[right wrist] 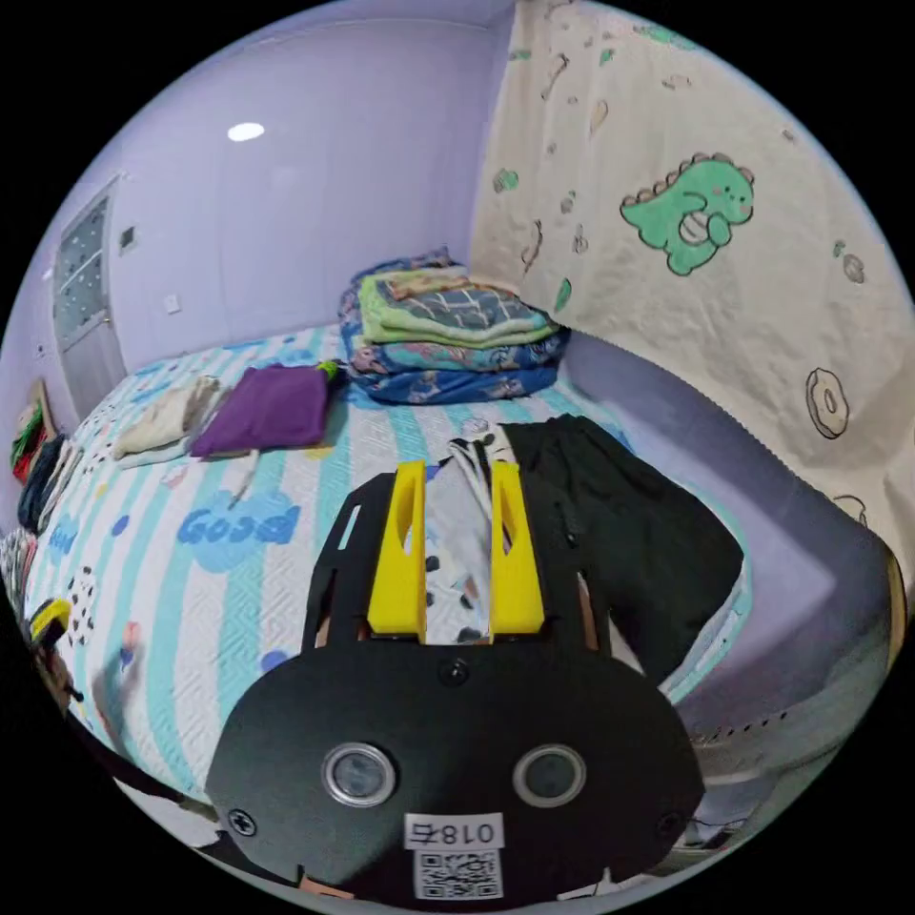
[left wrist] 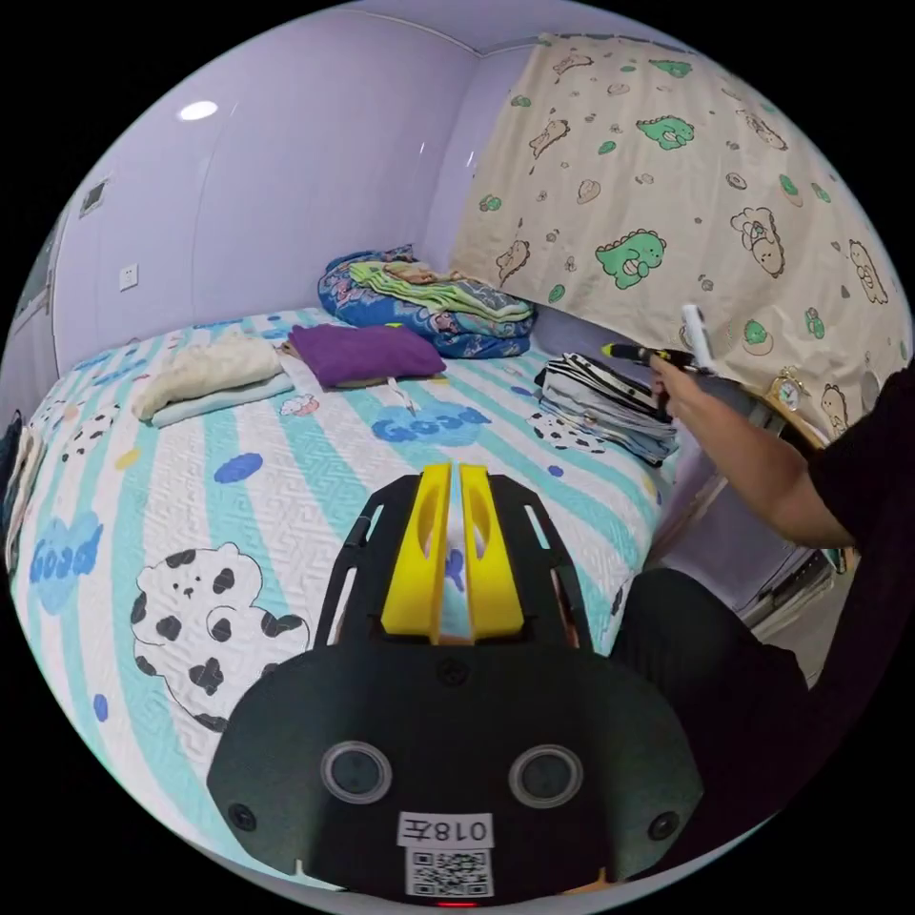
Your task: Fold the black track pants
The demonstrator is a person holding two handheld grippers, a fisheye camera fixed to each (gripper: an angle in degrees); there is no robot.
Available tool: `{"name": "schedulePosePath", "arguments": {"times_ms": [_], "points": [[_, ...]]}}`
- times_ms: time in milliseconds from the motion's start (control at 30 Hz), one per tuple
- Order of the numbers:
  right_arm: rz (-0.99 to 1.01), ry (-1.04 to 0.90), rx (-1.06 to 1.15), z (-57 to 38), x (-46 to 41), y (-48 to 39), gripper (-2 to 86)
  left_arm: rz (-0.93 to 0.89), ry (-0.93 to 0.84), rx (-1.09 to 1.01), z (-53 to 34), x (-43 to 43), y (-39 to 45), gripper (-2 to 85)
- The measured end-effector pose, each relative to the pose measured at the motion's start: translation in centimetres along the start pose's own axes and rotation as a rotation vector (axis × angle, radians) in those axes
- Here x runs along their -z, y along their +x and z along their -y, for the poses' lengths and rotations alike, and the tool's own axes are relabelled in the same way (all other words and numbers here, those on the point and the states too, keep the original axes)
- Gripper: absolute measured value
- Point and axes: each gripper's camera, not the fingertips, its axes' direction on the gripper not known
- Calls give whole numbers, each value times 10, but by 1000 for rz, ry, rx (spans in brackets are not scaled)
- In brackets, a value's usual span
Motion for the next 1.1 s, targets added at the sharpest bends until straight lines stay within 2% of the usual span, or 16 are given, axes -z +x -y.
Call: {"name": "schedulePosePath", "arguments": {"times_ms": [167, 200, 267, 333, 467, 567, 633, 767, 833, 933, 1033, 1100], "points": [[-140, -174, -21, 35, -68, 31, 128, -17, -58, -27, 14, 26, 2, 57], [-120, -252, -44, 34, -83, 41, 128, -11, -66, -37, 14, 32, 2, 58], [-27, -255, -122, 33, -83, 59, 112, -4, -70, -46, 11, 40, 0, 49], [21, -135, -179, 26, -57, 80, 13, 1, -61, -32, 8, 50, -5, 43], [258, 57, -238, 11, -13, 116, -1, -51, 10, 62, -5, 75, -27, 29], [538, 228, -251, 10, 27, 141, -4, -72, 64, 117, -13, 96, -43, 25], [811, 342, -167, 22, 61, 145, -5, -91, 113, 152, -18, 113, -52, 26], [1084, 379, 62, 55, 117, 98, -5, -75, 240, 188, -29, 169, -70, 35], [1335, 403, 257, 73, 159, 44, -4, -38, 293, 197, -36, 199, -78, 38], [1557, 375, 530, 87, 213, -40, 0, 50, 384, 201, -52, 256, -90, 44], [1676, 228, 697, 84, 242, -130, 9, 160, 434, 196, -72, 311, -98, 62], [1648, 122, 778, 69, 243, -182, 23, 207, 453, 259, -99, 346, -113, 89]]}}
